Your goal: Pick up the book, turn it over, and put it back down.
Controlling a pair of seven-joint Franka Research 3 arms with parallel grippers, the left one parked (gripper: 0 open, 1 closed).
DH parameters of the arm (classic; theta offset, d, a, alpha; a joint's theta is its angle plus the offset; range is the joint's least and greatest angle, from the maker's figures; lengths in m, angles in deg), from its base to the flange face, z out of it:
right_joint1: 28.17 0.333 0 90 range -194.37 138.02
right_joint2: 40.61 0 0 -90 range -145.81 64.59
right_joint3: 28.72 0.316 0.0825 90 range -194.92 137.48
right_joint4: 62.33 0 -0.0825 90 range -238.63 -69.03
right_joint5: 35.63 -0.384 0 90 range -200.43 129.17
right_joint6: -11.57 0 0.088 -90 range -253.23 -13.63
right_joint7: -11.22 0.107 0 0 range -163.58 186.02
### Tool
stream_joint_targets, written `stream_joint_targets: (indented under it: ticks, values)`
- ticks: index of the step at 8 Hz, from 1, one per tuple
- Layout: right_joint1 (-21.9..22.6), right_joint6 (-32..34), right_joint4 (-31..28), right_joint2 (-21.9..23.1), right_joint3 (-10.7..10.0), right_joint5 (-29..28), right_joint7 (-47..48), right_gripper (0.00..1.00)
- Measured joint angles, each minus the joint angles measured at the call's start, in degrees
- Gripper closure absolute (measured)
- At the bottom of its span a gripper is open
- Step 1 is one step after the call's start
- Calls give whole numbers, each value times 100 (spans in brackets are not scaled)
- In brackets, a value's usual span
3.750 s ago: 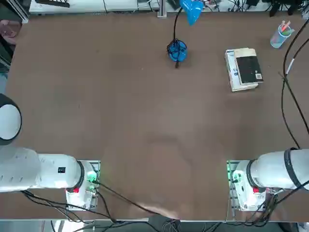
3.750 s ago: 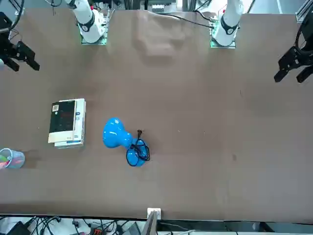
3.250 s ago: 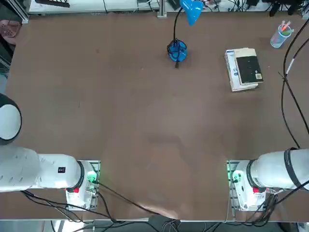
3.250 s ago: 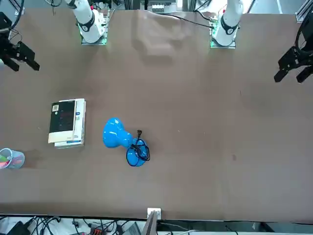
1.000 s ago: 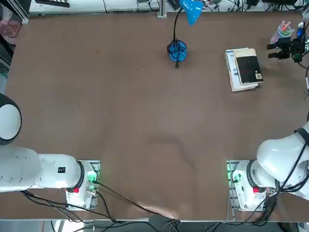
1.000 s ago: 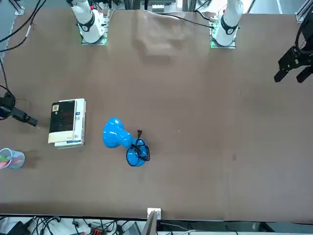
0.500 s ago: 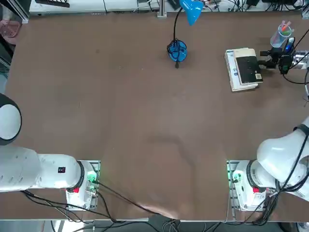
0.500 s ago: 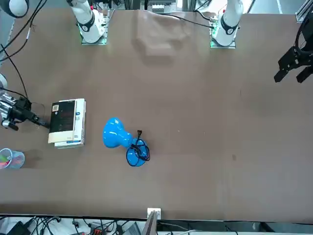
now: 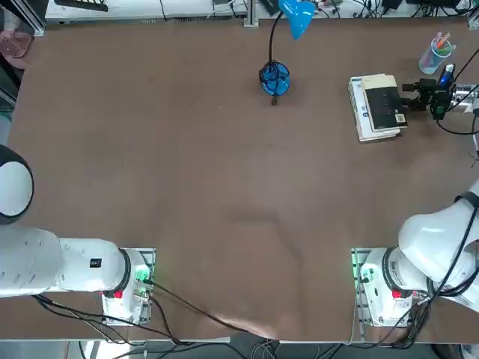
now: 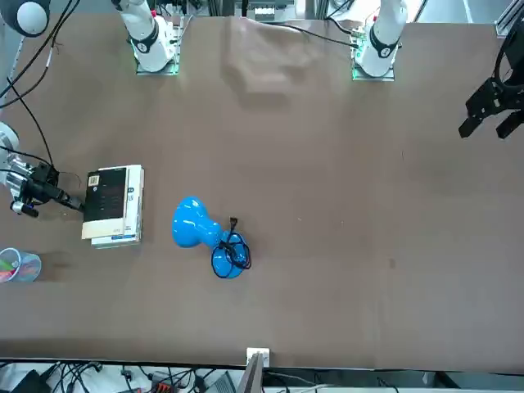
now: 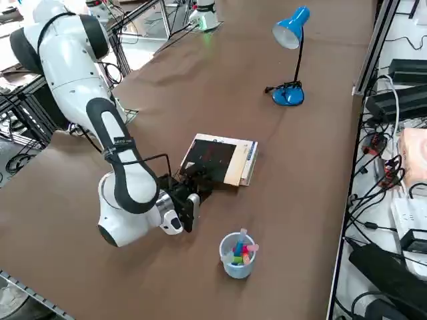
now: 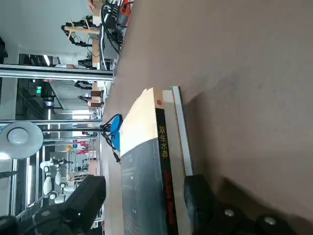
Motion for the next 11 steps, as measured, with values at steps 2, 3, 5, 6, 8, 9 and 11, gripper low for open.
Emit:
stream_joint_targets:
  ticks: [2, 3, 5, 6, 8, 9, 11]
  values:
    - [2, 0, 0, -46, 26, -110, 0, 3]
    - [4, 0, 2, -88, 51, -139, 0, 3]
    - [6, 7, 11, -147, 69, -155, 0, 3]
    - [7, 23, 40, -150, 75, -157, 0, 4]
    - [7, 41, 69, -150, 160, -168, 0, 6]
    - [8, 41, 70, -150, 197, -168, 0, 5]
    - [8, 44, 70, -156, 230, -219, 0, 10]
